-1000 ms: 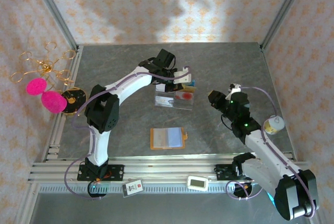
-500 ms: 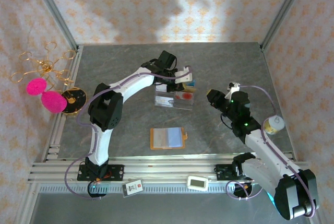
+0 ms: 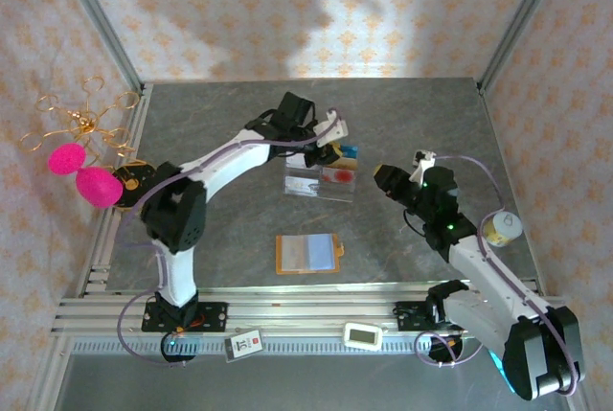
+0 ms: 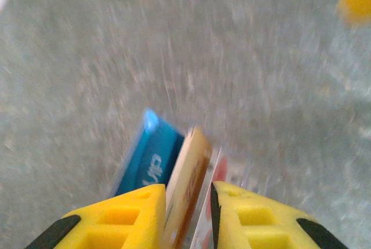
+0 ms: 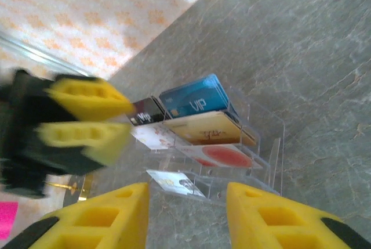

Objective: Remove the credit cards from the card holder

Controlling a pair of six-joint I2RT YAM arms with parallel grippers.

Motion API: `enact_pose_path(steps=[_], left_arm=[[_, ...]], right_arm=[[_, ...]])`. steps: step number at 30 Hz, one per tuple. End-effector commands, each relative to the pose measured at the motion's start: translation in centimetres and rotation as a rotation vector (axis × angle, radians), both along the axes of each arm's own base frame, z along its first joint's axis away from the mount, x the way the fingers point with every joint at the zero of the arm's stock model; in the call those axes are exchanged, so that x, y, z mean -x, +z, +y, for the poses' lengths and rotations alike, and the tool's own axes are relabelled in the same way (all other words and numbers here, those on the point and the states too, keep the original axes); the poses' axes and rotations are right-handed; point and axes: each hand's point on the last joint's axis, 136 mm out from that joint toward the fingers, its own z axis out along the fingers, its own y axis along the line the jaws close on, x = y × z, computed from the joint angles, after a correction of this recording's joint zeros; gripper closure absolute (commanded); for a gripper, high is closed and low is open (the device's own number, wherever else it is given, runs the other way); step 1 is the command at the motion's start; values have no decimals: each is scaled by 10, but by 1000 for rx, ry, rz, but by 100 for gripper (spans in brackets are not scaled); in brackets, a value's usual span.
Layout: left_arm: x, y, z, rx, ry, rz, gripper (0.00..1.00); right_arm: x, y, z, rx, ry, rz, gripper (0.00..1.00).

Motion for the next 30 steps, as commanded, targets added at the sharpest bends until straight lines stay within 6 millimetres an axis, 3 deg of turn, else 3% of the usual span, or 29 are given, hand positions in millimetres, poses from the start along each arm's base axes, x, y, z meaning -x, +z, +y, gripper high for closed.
enact_pose_path(steps=[1,3,5,8,10,13,18,26,30], left_arm=[[14,91,-5,298,27,-66,71],[30,115,2,449,65,-55,70],[58,129,14,598,69,-18,69],[89,136,40,824,136,64,63],[97,123,61,919,244,160,60],[112,86,78,912,370,291,64],[129,31,113,871,607,434,66],[145,8,154,850,828,486,66],[148,-8,167,799,914,500,66]], right_arm=[[4,2,24,42,99,-30,61],[12,-9,41,110,142,-14,61],[23,-23,65,176,214,5,61],[45,-49,99,285,336,45,61],[62,-66,119,363,414,64,61],[83,-91,143,472,501,89,62],[105,-110,176,602,590,71,64],[121,-134,208,800,657,42,64],[125,-149,209,859,665,71,64]])
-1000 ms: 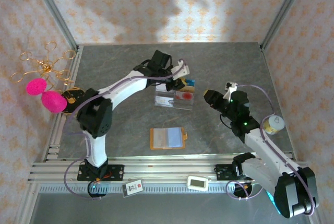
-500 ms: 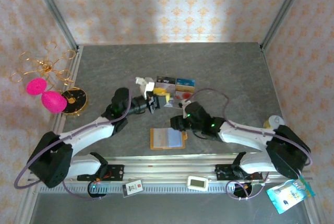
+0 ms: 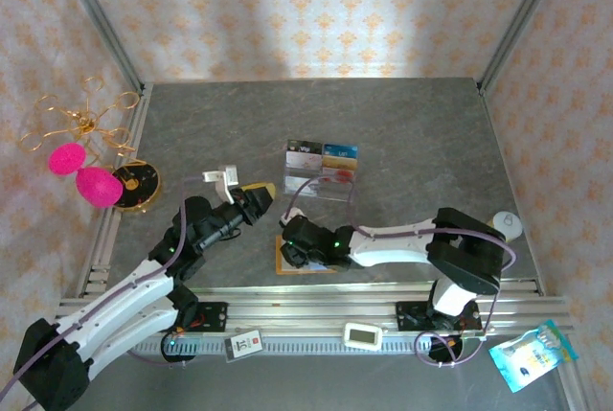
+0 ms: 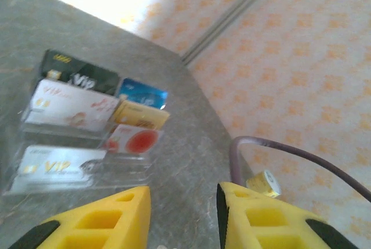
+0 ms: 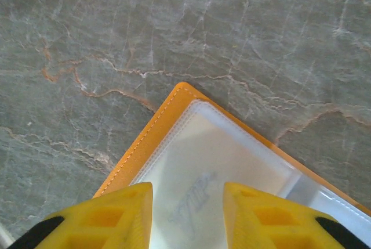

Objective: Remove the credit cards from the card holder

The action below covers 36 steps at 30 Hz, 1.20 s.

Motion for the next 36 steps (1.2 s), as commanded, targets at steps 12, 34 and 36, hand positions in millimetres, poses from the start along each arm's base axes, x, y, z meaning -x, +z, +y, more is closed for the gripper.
enact_pose_path(steps=[12,34,36], left_arm=[[15,-96,17,-192,49,323,78],[57,-166,-67,-372,-308,494,100],[58,-160,-82,-364,-353,477,100]], right_arm=[[-6,-28,-17,126,-78,-20,100],[-18,30,-24,-245,-225,-32,77],[-23,41,-38,-266,-283,-69,70]])
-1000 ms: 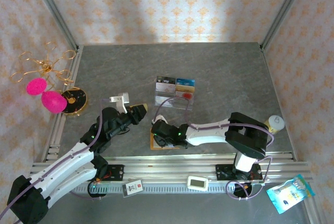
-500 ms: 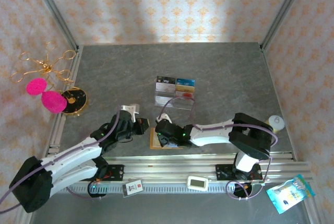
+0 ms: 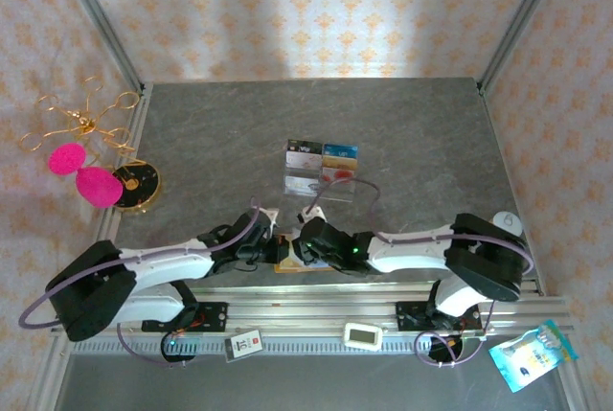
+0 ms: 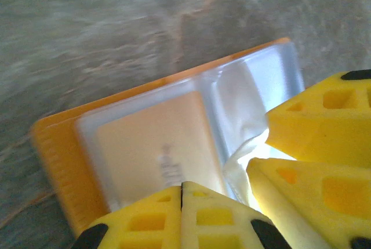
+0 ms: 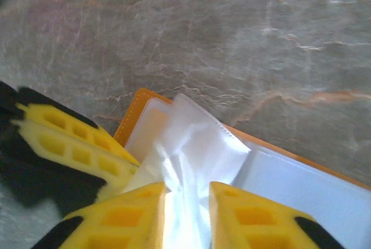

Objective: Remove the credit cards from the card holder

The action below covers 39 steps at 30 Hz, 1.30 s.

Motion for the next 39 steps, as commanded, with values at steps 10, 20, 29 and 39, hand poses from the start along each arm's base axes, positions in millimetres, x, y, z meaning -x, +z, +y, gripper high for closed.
enact_pose_path(steps=[10,20,29,39], left_arm=[[8,-2,-86,66,-263,47,98],[-13,60,-55,96,-104,-155,96],[-14,35,22,89,103,-149,100],[-12,4,27,-6,74,-124,100]], right_arm=[[-17,68,-83,-177,-339,-149,69],[-13,76,-75,-232,-292,-115,70],[5,56,-3,-265,3,153,75],[9,2,21,-161,36,360,80]])
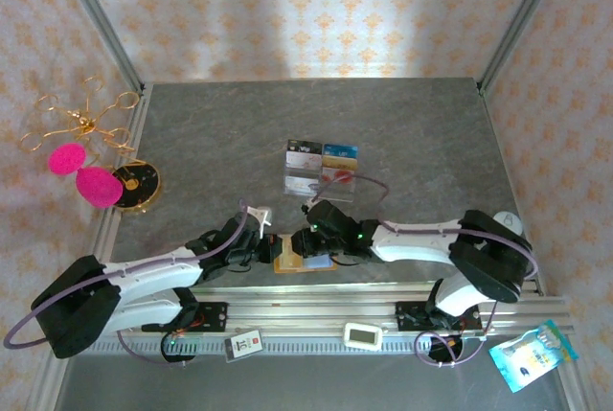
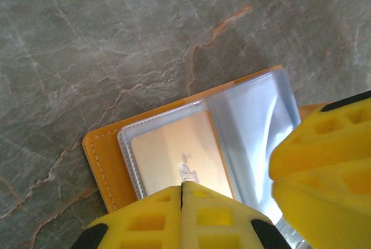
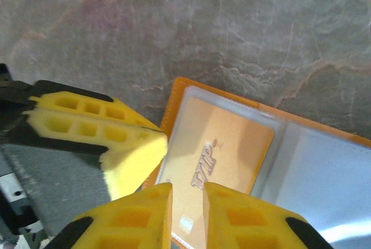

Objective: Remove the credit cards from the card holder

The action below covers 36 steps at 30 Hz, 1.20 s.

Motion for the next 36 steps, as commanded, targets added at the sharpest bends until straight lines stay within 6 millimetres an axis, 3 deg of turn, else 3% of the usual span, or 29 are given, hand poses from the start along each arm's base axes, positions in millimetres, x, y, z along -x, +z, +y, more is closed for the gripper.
enact_pose_path(steps=[1,12,18,23,36], left_arm=[[-5,-5,5,-37,8,-28,100],[12,-42,20,-134,-4,74,100],[16,-43,17,-107,-18,85,100],[16,-44,16,-107,-17,88,100],[8,-31,13,-85,-9,39,100]], right_arm=[[-1,-3,6,0,9,52,81],[-8,-34,-16,99,-81,95,82],[-7,-36,-9,81,-56,106,82],[-9,-37,-12,77,-79,105,100],[-16,-26,-43,44,-199,93,100]])
